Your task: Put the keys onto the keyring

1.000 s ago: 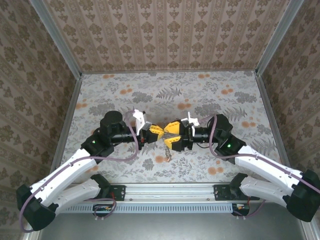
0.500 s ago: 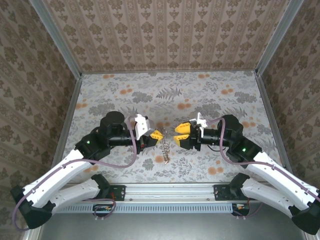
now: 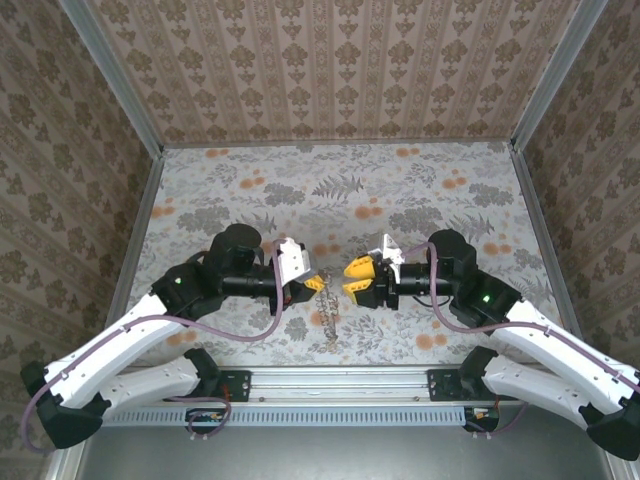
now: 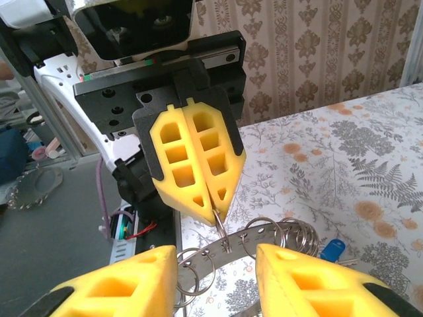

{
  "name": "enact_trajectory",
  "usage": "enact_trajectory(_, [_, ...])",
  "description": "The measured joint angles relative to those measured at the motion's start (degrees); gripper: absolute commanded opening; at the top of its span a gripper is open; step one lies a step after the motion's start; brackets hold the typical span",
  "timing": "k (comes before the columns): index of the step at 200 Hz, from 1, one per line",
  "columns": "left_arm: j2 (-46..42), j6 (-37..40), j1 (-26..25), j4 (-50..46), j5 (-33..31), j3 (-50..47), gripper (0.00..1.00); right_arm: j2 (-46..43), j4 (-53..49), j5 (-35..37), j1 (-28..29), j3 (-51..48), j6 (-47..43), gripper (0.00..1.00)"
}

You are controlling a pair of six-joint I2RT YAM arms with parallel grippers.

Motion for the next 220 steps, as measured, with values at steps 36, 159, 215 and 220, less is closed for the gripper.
enact_trajectory(36, [-1.5, 0.0, 0.0, 0.1, 0.7, 0.0, 0.0, 0.0, 1.1, -1.4, 0.3, -0.7, 0.2, 0.37])
enact_trajectory(159, [-4.6, -0.6, 0.0, 4.3, 4.4, -0.8, 0.0, 3.7, 10.7, -6.3, 1.8, -1.9, 3.7, 0.36])
enact_trajectory(215, [-4.6, -1.1, 0.0, 5.2, 4.6, -1.0, 0.0, 5.6, 14.0, -7.1, 2.6, -2.0, 4.2, 0.18])
enact_trajectory(220, [-4.6, -1.1, 0.0, 5.4, 4.6, -1.1, 0.0, 5.7, 14.2, -7.2, 2.6, -2.0, 4.2, 0.13])
